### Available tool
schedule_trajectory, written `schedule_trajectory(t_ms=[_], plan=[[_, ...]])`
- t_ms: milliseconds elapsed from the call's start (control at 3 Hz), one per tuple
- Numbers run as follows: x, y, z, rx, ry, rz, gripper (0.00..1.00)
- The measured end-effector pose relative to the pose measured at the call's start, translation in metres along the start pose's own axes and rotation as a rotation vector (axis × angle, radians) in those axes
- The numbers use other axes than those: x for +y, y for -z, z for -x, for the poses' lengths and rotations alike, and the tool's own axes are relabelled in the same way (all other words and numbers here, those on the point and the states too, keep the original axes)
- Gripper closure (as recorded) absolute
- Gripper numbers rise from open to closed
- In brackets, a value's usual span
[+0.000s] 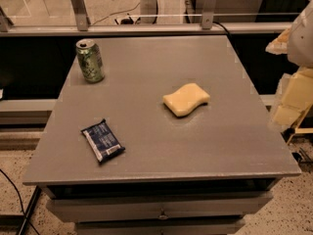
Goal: Move sponge near rxbar blueberry
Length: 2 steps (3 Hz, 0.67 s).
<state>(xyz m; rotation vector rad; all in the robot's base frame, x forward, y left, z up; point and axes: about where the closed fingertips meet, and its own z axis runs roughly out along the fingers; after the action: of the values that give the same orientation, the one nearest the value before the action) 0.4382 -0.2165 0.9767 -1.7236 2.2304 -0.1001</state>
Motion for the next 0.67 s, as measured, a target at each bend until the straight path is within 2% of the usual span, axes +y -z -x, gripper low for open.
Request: schedule_trajectory(t_ms=[333, 667], plan=[[0.000, 0.000, 0.000, 0.000, 0.000, 0.000, 0.00], [-0.035, -0.015, 0.009, 0.055, 0.092, -0.003, 0.00]])
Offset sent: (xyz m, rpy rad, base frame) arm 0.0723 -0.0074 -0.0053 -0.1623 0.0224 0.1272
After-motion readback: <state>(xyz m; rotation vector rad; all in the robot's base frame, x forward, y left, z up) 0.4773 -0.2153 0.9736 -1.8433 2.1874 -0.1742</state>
